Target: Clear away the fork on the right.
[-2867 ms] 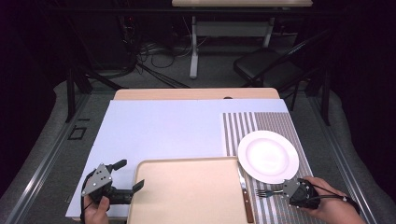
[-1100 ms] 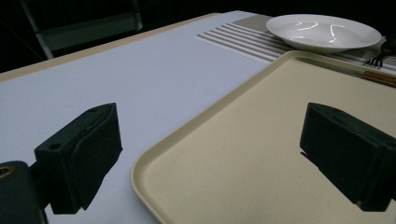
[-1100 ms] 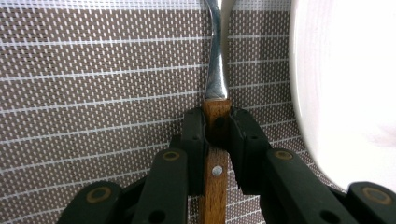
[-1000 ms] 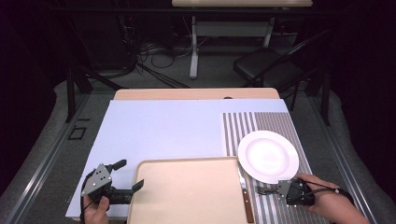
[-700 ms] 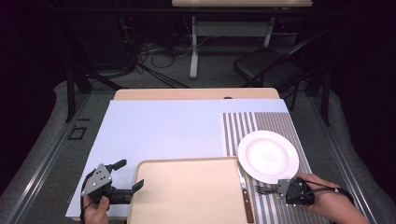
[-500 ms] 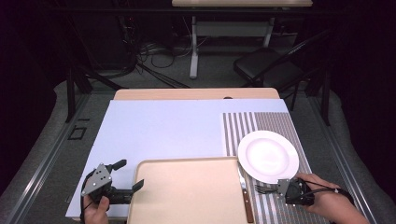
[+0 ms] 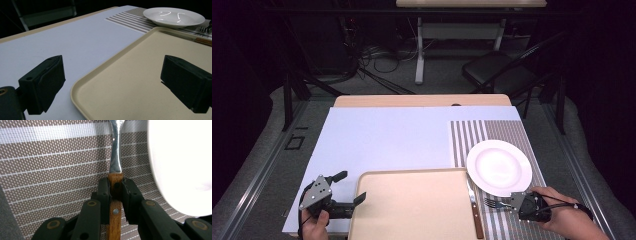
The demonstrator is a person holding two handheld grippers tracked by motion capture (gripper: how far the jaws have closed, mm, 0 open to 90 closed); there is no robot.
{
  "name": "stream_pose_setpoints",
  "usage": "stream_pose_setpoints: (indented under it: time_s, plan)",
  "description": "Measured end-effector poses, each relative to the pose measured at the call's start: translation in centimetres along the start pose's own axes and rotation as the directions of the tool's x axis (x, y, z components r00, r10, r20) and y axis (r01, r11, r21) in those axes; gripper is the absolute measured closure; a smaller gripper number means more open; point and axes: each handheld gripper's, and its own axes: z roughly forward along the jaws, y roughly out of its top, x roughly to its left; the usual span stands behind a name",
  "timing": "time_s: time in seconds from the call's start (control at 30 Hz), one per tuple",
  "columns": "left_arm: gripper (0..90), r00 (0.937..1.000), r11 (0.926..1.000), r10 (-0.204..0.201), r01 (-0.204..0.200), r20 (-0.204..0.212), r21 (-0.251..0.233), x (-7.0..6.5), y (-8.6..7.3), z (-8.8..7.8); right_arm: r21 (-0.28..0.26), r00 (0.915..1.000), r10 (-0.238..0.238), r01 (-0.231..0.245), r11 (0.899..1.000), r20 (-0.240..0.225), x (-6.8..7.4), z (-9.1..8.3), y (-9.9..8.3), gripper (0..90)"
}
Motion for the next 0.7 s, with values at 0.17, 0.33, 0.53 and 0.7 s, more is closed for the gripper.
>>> stream_pose_setpoints:
  time_s: [0.17,0.33,0.53,0.7]
  plan:
    - [5.7,1.0,1.0,0.0,0.0,0.002,0.0,0.0,0.0,0.0,-0.015,0.9997,0.022,-0.022,1.0,0.005,0.2,-0.8,0.2,77.4]
    - [5.7,1.0,1.0,-0.001,0.001,0.0,0.0,0.0,0.0,0.0,-0.045,0.9934,0.114,-0.115,0.992,-0.012,0.3,-1.6,0.5,77.4]
    - [5.7,1.0,1.0,-0.001,0.001,0.0,0.0,0.0,0.0,0.0,-0.049,0.9805,0.192,-0.194,0.98,-0.042,0.4,-2.6,1.2,77.4]
    - [5.7,1.0,1.0,-0.003,0.003,-0.001,-0.003,0.0,0.0,0.0,-0.118,0.9433,0.323,-0.33,0.936,-0.074,0.4,-3.1,1.7,77.4]
